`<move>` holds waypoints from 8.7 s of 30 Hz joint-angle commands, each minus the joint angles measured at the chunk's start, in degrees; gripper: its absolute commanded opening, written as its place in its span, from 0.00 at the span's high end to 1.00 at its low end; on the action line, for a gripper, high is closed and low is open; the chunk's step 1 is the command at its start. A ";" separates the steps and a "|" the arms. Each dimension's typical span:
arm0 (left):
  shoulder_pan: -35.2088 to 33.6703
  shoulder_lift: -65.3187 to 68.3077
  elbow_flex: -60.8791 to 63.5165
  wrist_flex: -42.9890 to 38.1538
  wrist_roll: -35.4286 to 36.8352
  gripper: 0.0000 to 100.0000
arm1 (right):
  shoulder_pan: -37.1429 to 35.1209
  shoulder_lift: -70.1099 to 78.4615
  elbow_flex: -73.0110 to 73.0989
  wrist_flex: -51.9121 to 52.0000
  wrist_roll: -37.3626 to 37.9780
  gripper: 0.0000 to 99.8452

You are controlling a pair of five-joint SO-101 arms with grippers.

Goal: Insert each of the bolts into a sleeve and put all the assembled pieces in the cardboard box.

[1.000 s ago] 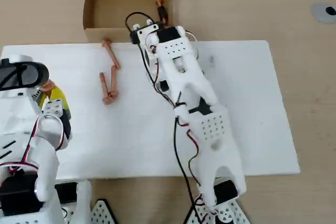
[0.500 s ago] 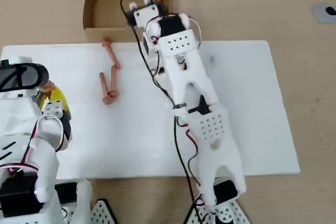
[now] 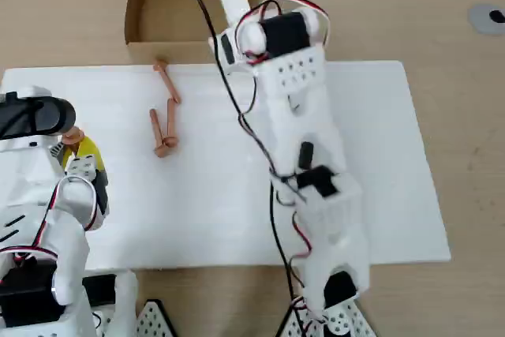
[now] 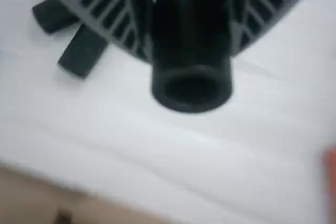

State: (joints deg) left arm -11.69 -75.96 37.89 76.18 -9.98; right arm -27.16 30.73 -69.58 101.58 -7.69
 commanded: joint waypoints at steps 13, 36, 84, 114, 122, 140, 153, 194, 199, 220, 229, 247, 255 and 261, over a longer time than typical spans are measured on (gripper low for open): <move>0.62 -0.57 -9.05 -0.26 -0.18 0.99 | -6.64 -35.30 14.29 0.97 -0.53 0.99; 0.70 -4.09 -8.35 -7.21 6.07 0.99 | -6.64 -82.51 92.88 -27.43 -3.16 0.99; 16.97 -28.62 10.11 -28.40 8.79 0.99 | -24.57 -112.04 157.32 -97.32 -2.99 0.99; 35.96 -28.62 20.66 -28.48 8.62 0.99 | -24.57 -129.63 166.90 -97.05 -3.16 0.99; 35.69 -28.62 20.66 -28.75 8.35 0.99 | -24.57 -129.71 166.90 -97.05 -3.34 0.99; 35.87 -28.62 26.29 -36.66 5.89 0.99 | -24.57 -129.36 166.90 -96.97 -3.43 0.99; 35.96 -28.62 29.45 -36.04 5.54 0.99 | -24.57 -129.36 166.90 -96.88 -3.43 0.99; 35.87 -28.62 15.56 -23.21 5.71 0.93 | -24.22 -129.19 166.90 -92.13 -3.08 0.99; 35.96 -28.53 13.27 -20.66 5.71 0.93 | -24.13 -129.27 166.73 -90.46 -3.08 0.99; 21.54 -16.48 11.60 -0.44 2.37 0.88 | -13.23 -129.27 163.47 -90.37 -3.08 0.99; 20.92 3.03 8.18 0.62 2.11 0.88 | -10.07 -129.71 163.21 -90.37 -3.08 0.99; 21.01 29.41 12.84 0.44 -2.46 0.88 | -7.96 -129.71 161.36 -90.37 -3.08 0.99; 18.81 41.80 13.89 -6.68 -7.47 0.88 | -8.13 -129.71 161.36 -90.37 -3.08 0.99; 21.27 48.57 14.33 -9.76 -7.65 0.88 | -8.13 -129.71 161.36 -90.37 -3.08 0.99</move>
State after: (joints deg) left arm 8.62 -28.92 52.48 68.18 -17.36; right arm -35.87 -97.54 95.60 10.95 -10.51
